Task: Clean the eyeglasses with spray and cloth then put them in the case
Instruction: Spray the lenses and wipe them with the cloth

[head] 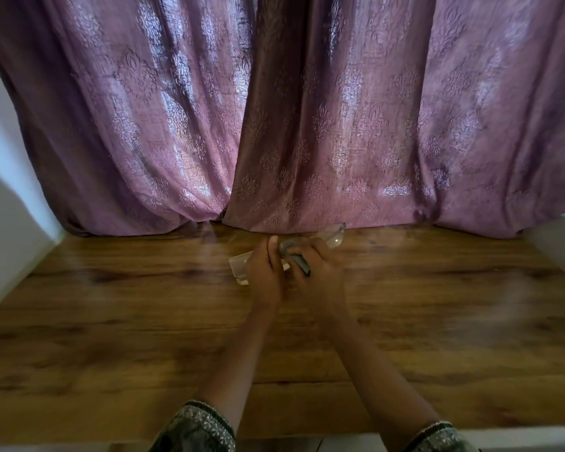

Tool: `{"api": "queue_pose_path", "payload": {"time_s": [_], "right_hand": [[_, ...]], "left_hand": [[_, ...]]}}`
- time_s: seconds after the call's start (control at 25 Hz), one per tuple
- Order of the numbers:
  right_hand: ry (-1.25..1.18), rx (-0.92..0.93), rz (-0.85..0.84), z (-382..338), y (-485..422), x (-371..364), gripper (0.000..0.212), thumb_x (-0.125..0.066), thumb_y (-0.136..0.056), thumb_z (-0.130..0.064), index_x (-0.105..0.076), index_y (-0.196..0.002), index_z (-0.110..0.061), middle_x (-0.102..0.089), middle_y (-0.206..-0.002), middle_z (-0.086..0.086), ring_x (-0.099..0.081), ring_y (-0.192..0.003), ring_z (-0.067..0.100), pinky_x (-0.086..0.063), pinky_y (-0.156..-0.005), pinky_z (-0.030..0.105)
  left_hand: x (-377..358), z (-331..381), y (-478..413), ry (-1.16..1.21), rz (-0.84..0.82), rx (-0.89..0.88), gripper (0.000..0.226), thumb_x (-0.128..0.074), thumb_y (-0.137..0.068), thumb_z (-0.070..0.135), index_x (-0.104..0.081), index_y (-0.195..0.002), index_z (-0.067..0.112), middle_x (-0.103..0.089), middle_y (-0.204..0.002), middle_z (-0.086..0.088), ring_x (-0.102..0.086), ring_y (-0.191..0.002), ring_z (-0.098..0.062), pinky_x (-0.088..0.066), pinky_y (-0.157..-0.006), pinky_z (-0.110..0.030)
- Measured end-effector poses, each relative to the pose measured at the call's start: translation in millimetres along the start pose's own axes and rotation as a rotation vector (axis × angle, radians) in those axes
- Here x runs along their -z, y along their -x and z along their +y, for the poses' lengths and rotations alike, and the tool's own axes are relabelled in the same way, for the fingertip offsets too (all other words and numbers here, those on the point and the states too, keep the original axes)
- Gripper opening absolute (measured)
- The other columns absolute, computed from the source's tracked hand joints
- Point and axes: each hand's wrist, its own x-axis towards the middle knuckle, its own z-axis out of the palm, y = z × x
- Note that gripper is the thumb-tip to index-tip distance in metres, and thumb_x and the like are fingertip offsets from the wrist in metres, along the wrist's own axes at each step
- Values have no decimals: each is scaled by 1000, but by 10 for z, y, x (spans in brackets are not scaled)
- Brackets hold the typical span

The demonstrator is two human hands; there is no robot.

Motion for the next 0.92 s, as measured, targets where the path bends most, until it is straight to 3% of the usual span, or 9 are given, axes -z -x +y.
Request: {"api": "queue_pose_path", "payload": {"time_s": [0.12,0.24,0.32,0.4,0.56,0.64,0.76,0.92], "right_hand": [[55,10,2,53,80,28,17,-58,-82,-19,-67,-91,-9,-65,-95,10,-62,-81,19,-50,-66,23],[34,-63,58,85,-31,85,13,-67,-79,-11,-68,-91,-7,-64,-92,9,-62,-79,18,-47,-68,18],[12,-86,69,58,-117,72,13,-67,-80,-11,-68,-92,-8,-64,-91,8,-62,-79,17,-50,-68,22],[10,-66,29,-10,-109,3,14,-63,-83,-16,-68,-95,-9,-64,-94,8,-62,-81,18,-52,-69,26],[74,19,-37,12,111,-49,21,-54,-83,-16,-68,-97,-10,-66,-95,8,-63,-82,17,-50,-70,21],[63,-33,-9,69,107,28,18,-59,-82,-14,-68,-98,-12,-65,-98,7,-63,-82,16,-52,-67,25],[62,-56,53,100,-70,89,17,-66,-81,-10,-68,-97,-10,-65,-95,7,-62,-79,15,-45,-69,14],[69,23,33,-29,-78,-34,23,-55,-83,-19,-69,-100,-9,-66,-98,8,-58,-90,12,-48,-76,17]], "left_hand": [[24,-14,-23,4,-2,-27,29,-37,-96,18,-42,-68,17,-39,-54,16,-48,-56,5,-32,-54,-6],[16,-46,-22,21,-3,-36,35,-32,-94,32,-46,-67,15,-41,-55,14,-45,-54,-3,-31,-53,-8],[-11,-58,-20,25,-4,-36,39,-31,-94,34,-48,-67,11,-43,-55,10,-41,-50,-7,-31,-53,-11],[-23,-54,-35,22,-17,-18,35,-34,-95,30,-47,-67,14,-42,-54,13,-40,-48,-3,-30,-51,-13],[-7,-79,-64,6,-15,15,31,-34,-95,26,-42,-66,17,-39,-53,14,-47,-53,2,-30,-50,-10],[3,-89,-68,0,0,-7,32,-33,-95,30,-42,-67,18,-39,-54,16,-48,-56,6,-29,-51,-11],[-4,-65,-74,26,14,-27,31,-34,-94,29,-45,-68,17,-41,-55,17,-48,-57,9,-31,-54,-7],[-25,-55,-108,46,-37,-6,30,-36,-96,18,-44,-68,15,-41,-55,14,-47,-54,4,-31,-52,-9]]}}
